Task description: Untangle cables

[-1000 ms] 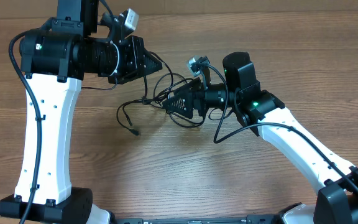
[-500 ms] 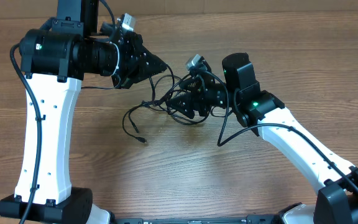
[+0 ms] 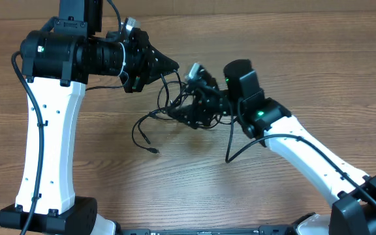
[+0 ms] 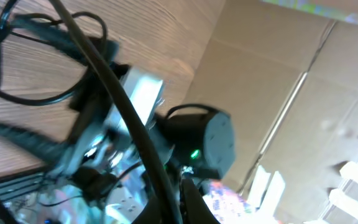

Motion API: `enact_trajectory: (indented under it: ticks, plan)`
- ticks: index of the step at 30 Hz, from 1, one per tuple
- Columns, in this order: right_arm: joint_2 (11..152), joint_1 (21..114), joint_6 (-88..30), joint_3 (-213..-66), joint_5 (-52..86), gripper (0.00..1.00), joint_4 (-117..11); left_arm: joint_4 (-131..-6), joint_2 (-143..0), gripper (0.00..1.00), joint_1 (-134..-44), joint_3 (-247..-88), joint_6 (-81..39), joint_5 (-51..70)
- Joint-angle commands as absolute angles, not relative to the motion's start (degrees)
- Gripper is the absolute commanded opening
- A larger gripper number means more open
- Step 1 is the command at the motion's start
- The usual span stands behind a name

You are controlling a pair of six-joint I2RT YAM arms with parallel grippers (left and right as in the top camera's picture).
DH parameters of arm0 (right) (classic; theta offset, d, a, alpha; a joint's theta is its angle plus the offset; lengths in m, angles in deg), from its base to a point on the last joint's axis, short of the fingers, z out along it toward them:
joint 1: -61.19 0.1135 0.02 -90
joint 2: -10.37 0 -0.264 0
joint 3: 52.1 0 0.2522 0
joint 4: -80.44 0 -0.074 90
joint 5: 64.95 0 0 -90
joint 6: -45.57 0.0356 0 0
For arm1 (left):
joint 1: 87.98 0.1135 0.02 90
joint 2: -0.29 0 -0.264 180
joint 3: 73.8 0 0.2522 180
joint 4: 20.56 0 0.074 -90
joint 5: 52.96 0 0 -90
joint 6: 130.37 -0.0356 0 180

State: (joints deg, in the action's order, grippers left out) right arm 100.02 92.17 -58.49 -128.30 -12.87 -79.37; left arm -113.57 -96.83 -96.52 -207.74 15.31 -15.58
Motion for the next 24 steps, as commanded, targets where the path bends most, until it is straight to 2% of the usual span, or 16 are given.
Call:
enact_trajectory:
  ticks: [1,2,3,4,12,18,24]
  plan:
    - [100.1,94.6,-60.0,-128.1,-12.5,0.77,-80.9,-111.6,-95.5,0.04,-96.7,-209.3,20.2,-18.4]
    - [100.1,95.3,-60.0,-128.1,-12.5,0.65,-81.5,-110.8,-95.5,0.04,-96.7,-209.3,20.7,-18.6]
    - [100.1,95.8,-60.0,-128.1,-12.5,0.31,-81.8,-110.4,-95.5,0.04,-96.7,-209.3,21.5,-18.9]
    - [100.1,96.2,-59.9,-128.1,-12.3,0.04,-81.9,-110.2,-95.5,0.04,-96.7,-209.3,21.6,-19.7]
    - [100.1,95.6,-59.9,-128.1,-3.6,0.04,-77.2,-107.4,-95.5,0.04,-94.6,-209.3,21.3,-22.8]
    - [100.1,92.0,-59.9,-128.1,-4.7,0.04,-73.1,-107.6,-95.5,0.04,-91.3,-209.3,18.2,-22.5]
    - [100.0,90.3,-59.7,-128.1,-12.2,0.04,-72.2,-112.4,-95.6,0.04,-89.0,-209.2,14.0,-12.5]
